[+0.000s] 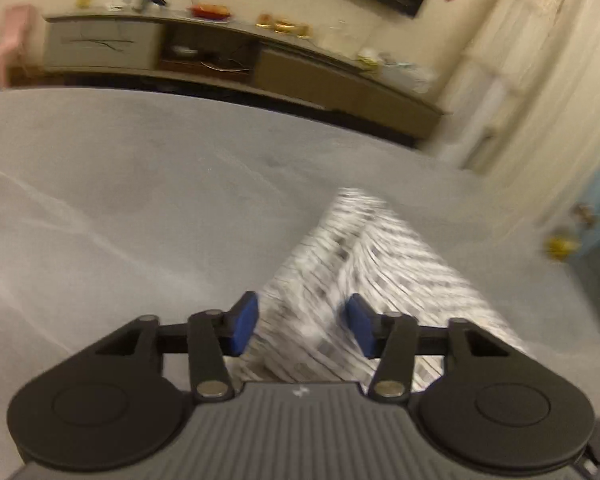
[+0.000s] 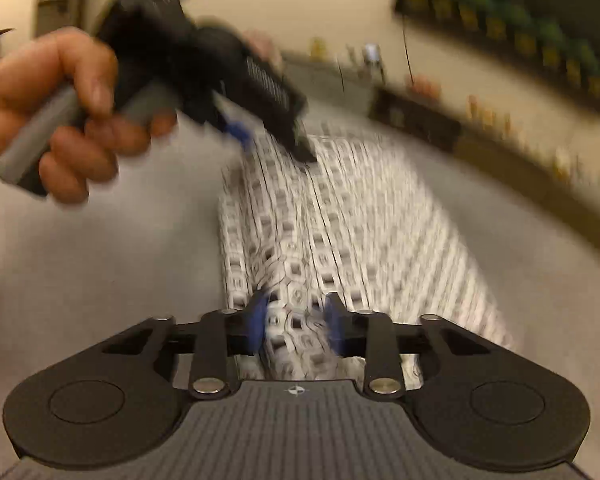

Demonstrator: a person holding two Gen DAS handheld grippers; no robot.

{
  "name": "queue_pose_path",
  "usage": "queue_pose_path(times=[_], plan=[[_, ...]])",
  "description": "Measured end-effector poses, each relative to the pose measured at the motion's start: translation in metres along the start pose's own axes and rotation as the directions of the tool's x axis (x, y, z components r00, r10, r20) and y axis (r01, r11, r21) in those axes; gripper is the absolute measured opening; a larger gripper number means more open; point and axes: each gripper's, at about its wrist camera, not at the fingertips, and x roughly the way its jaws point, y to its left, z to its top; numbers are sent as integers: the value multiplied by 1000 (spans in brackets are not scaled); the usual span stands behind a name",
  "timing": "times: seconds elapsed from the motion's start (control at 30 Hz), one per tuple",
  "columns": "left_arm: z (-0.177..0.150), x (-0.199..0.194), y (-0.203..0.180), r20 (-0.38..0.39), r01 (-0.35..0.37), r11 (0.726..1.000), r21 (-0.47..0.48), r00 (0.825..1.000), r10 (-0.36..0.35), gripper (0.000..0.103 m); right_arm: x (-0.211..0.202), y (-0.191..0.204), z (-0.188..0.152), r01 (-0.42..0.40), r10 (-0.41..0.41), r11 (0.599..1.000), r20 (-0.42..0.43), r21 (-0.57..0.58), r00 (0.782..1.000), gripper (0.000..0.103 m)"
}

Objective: Fold clothes

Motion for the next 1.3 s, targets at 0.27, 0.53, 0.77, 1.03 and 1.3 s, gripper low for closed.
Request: queue_pose_path(times=[0.27,0.53,0.77,1.03,1.3], plan=[[28,-33,-42,99,40,986,161,993,-56,41,-6,-15,-3,-59,59,998,-35,17,998,35],[68,65,-65,4,-236,956,173,971,239,35,5,-28,-12,-86,86,996,4,32,996,37],[29,-38,-38,39,-62,996,56,997,60,43,-3,-41,-17,-105,103,992,36,63,994,47],[-44,-40,-36,-53,-113,983,141,991,122,41,-11,-15,1,-86,89,996,120,-30,989,65],[-43,-35,-20,-58,-90,981,170,993,101,24,45,5,52,-44,43,991,-9,-123,999,18]])
